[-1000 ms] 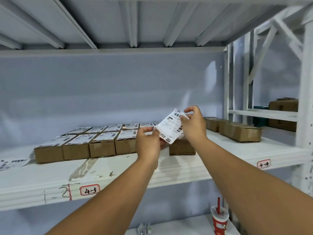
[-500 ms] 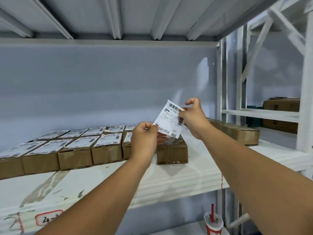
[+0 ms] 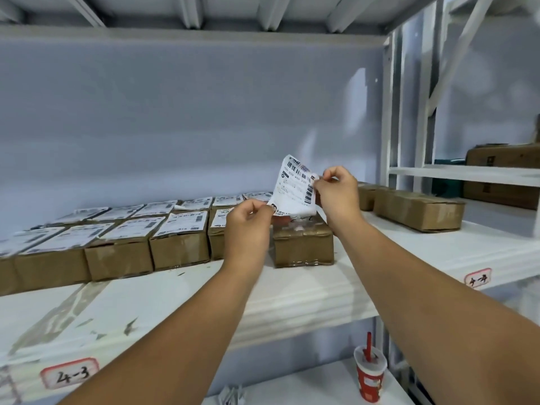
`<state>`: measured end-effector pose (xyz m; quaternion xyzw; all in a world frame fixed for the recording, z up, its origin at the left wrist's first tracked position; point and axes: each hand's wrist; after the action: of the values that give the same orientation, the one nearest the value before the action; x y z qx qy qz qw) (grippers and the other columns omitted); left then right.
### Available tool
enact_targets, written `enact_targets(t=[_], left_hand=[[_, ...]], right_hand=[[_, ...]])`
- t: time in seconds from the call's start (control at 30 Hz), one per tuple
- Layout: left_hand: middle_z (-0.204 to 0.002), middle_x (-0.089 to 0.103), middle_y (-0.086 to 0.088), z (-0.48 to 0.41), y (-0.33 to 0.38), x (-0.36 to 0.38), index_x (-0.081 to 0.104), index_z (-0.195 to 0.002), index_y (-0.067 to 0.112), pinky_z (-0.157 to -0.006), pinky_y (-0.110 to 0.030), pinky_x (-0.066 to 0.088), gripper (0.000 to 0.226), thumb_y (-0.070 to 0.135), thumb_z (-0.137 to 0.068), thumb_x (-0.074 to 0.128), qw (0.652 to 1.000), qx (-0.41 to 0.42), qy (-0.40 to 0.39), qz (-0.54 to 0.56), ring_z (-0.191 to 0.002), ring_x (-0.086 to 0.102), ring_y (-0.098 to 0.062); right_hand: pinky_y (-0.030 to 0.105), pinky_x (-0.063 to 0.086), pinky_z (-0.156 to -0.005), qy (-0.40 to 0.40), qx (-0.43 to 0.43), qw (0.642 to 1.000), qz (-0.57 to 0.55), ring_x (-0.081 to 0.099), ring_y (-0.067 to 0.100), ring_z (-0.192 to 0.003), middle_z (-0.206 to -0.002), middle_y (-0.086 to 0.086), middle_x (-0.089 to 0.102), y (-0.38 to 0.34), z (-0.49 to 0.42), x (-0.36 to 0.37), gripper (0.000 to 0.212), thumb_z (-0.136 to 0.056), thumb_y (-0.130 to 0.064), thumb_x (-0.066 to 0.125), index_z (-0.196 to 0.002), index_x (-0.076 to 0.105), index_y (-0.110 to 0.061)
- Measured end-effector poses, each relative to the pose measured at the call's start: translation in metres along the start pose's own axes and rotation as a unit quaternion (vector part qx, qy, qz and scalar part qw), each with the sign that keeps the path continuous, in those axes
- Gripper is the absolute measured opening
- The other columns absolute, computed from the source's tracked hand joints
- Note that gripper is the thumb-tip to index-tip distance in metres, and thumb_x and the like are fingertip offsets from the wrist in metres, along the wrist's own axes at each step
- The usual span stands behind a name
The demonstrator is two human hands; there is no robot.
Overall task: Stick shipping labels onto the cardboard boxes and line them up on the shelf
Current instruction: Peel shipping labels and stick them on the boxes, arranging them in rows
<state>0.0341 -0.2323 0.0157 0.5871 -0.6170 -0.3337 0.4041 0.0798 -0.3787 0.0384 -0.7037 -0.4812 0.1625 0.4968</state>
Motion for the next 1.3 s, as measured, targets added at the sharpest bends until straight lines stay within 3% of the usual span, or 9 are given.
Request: enact_targets(t=[0.13, 0.2, 0.33, 0.53, 0.7, 0.9, 1.0, 1.13, 1.3], left_hand=[[-0.065, 0.071, -0.008, 0.001, 0.001, -0.002, 0.056, -0.070, 0.010, -0.063, -0.022, 0.050, 0.022, 0.005, -0.090, 0.051, 0.997, -0.030, -0.023, 0.068, -0.065, 0.068, -0.020], [-0.064, 0.071, -0.007, 0.001, -0.001, -0.002, 0.061, -0.072, 0.009, -0.069, -0.024, 0.051, 0.019, 0.008, -0.090, 0.055, 0.997, -0.028, -0.031, 0.059, -0.067, 0.068, -0.018], [-0.064, 0.071, -0.001, 0.004, -0.004, 0.001, 0.062, -0.069, 0.014, -0.051, -0.018, 0.039, 0.020, 0.011, -0.088, 0.060, 0.999, -0.028, -0.043, -0.013, -0.046, 0.055, -0.004], [-0.067, 0.071, 0.001, 0.006, -0.007, 0.002, 0.059, -0.066, 0.019, -0.066, -0.028, 0.042, 0.021, 0.018, -0.086, 0.066, 0.996, 0.002, -0.050, -0.071, -0.058, 0.057, -0.011], [-0.064, 0.063, 0.005, 0.002, -0.011, 0.001, 0.058, -0.067, 0.021, -0.061, -0.028, 0.039, 0.020, 0.025, -0.082, 0.071, 0.993, 0.026, -0.033, -0.114, -0.054, 0.051, -0.012], [-0.058, 0.060, 0.013, 0.001, -0.014, 0.003, 0.061, -0.064, 0.036, -0.085, -0.059, 0.044, 0.014, 0.050, -0.063, 0.060, 0.985, 0.034, -0.033, -0.167, -0.062, 0.055, -0.016], [-0.060, 0.061, 0.011, -0.002, -0.016, 0.003, 0.060, -0.064, 0.029, -0.088, -0.060, 0.045, 0.018, 0.045, -0.069, 0.063, 0.983, 0.042, -0.027, -0.174, -0.064, 0.056, -0.017], [-0.061, 0.062, 0.010, -0.005, -0.018, 0.004, 0.057, -0.065, 0.025, -0.092, -0.057, 0.043, 0.020, 0.038, -0.075, 0.068, 0.983, 0.047, -0.022, -0.175, -0.065, 0.057, -0.016], [-0.058, 0.058, 0.010, -0.005, -0.019, 0.005, 0.054, -0.063, 0.024, -0.092, -0.054, 0.043, 0.024, 0.031, -0.079, 0.071, 0.980, 0.054, -0.013, -0.189, -0.062, 0.054, -0.014]], right_hand=[[0.018, 0.040, -0.043, -0.059, 0.039, 0.996, -0.057, 0.052, 0.008, -0.046, -0.068, 0.005, 0.054, 0.004, 0.007, -0.005, 0.031, -0.086, 0.011, 0.053, -0.068, 0.049, -0.014], [0.021, 0.049, -0.049, -0.079, 0.071, 0.988, -0.110, 0.057, 0.013, -0.052, -0.071, 0.007, 0.060, 0.005, 0.009, -0.008, 0.026, -0.087, 0.010, 0.053, -0.072, 0.054, -0.011], [0.032, 0.055, -0.065, -0.110, 0.084, 0.985, -0.101, 0.064, 0.026, -0.072, -0.084, 0.014, 0.067, 0.006, 0.010, -0.012, 0.020, -0.086, 0.009, 0.054, -0.080, 0.065, -0.006], [0.044, 0.052, -0.088, -0.106, 0.077, 0.989, -0.064, 0.065, 0.033, -0.089, -0.095, 0.020, 0.068, 0.007, 0.013, -0.013, 0.020, -0.085, 0.008, 0.056, -0.081, 0.069, -0.007], [0.031, 0.056, -0.070, -0.097, 0.068, 0.993, 0.013, 0.067, 0.025, -0.080, -0.092, 0.012, 0.069, 0.007, 0.019, -0.013, 0.021, -0.088, 0.005, 0.056, -0.084, 0.070, -0.010], [0.031, 0.057, -0.078, -0.083, 0.073, 0.994, 0.025, 0.067, 0.024, -0.089, -0.101, 0.011, 0.068, 0.007, 0.019, -0.015, 0.020, -0.088, 0.005, 0.056, -0.100, 0.068, -0.006], [0.036, 0.057, -0.080, -0.106, 0.101, 0.989, 0.004, 0.068, 0.028, -0.090, -0.102, 0.016, 0.068, 0.007, 0.020, -0.015, 0.024, -0.086, 0.004, 0.060, -0.107, 0.066, -0.003], [0.041, 0.052, -0.092, -0.109, 0.125, 0.986, -0.020, 0.067, 0.032, -0.096, -0.099, 0.015, 0.070, 0.008, 0.018, -0.016, 0.023, -0.083, 0.003, 0.060, -0.102, 0.068, -0.008], [0.033, 0.054, -0.081, -0.140, 0.129, 0.982, -0.005, 0.066, 0.025, -0.084, -0.093, 0.010, 0.069, 0.005, 0.019, -0.015, 0.037, -0.083, 0.006, 0.052, -0.117, 0.063, -0.006]])
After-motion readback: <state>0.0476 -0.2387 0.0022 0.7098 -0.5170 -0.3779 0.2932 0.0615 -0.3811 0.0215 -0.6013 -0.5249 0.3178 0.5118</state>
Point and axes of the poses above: each hand's wrist, its own z-axis away from the middle knuckle, its own x-axis out of the palm, y = z × x
